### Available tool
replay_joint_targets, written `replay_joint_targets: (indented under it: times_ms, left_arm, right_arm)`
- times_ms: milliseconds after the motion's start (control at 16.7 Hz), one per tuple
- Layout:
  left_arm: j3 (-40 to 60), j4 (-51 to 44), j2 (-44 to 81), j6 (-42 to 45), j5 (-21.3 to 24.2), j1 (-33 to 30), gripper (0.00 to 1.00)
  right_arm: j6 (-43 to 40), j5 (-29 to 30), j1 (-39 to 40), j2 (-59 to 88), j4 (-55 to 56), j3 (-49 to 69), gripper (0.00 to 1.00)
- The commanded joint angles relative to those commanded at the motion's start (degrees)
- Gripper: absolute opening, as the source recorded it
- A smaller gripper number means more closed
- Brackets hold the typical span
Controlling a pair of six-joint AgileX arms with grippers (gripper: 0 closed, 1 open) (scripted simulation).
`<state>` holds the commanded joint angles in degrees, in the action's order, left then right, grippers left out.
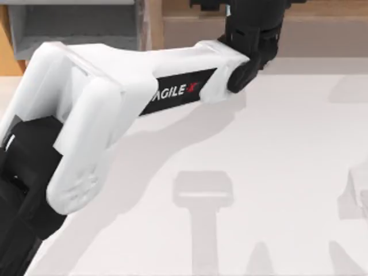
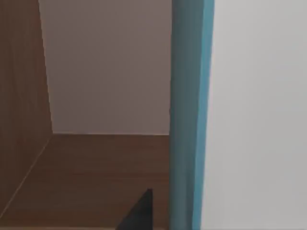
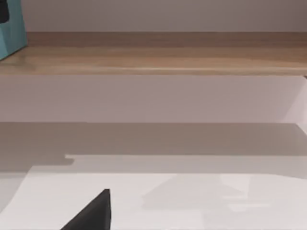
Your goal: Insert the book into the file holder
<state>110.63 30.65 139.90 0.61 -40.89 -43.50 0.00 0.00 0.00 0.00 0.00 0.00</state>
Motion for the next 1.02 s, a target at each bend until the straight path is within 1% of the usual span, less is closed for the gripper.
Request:
replay_joint_targets:
  times_ms: [420, 480, 1020]
  left_arm:
    - [0.00, 0.00, 0.00, 0.00, 0.00, 0.00, 0.02]
    - [0.00, 0.00, 0.00, 0.00, 0.00, 0.00, 0.00]
    - [0.13, -0.18, -0.16, 0.08, -0.02, -0.22, 0.00]
  right_arm:
    - [0.00, 0.00, 0.00, 0.00, 0.00, 0.00, 1.00]
    - [0.00, 0.00, 0.00, 0.00, 0.00, 0.00, 1.00]
    - [0.00, 0.00, 0.00, 0.00, 0.00, 0.00, 1.00]
